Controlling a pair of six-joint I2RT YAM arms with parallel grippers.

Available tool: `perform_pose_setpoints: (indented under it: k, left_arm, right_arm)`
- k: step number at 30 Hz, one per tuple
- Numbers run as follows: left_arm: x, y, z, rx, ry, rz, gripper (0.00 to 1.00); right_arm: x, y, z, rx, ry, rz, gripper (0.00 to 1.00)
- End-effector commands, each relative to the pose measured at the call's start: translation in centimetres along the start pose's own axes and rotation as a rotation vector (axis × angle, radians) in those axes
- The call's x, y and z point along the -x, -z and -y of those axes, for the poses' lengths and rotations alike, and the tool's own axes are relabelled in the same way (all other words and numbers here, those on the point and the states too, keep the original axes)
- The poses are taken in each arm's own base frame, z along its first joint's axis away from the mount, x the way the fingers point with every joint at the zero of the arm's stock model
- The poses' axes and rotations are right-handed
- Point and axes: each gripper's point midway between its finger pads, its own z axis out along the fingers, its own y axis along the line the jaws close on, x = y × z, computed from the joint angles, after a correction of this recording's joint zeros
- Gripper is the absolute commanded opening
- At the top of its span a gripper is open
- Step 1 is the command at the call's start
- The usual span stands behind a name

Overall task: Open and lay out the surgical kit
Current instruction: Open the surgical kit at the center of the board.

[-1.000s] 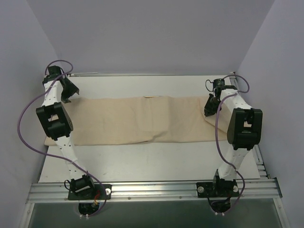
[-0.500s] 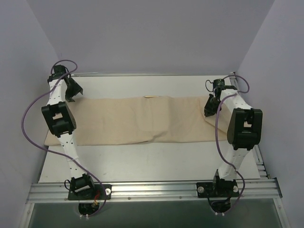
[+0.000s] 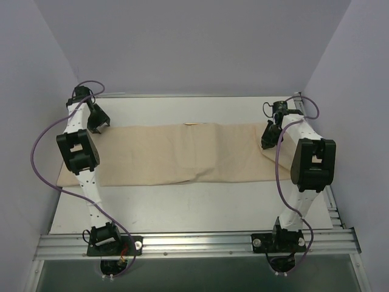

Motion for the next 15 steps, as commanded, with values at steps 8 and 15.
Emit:
perform_pose_setpoints:
  k: [8, 15]
  left_arm:
    - [1.82, 3.01, 0.57, -0.034, -0.012, 0.09, 0.64]
    - [1.84, 3.14, 0.97, -0.061, 0.0, 0.103, 0.61]
  right_arm:
    - [-0.34, 0.24, -0.3, 0.0, 0.013, -0.019, 0.0]
    - [-0.47, 0.04, -0.4, 0.004, 0.019, -0.026, 0.0]
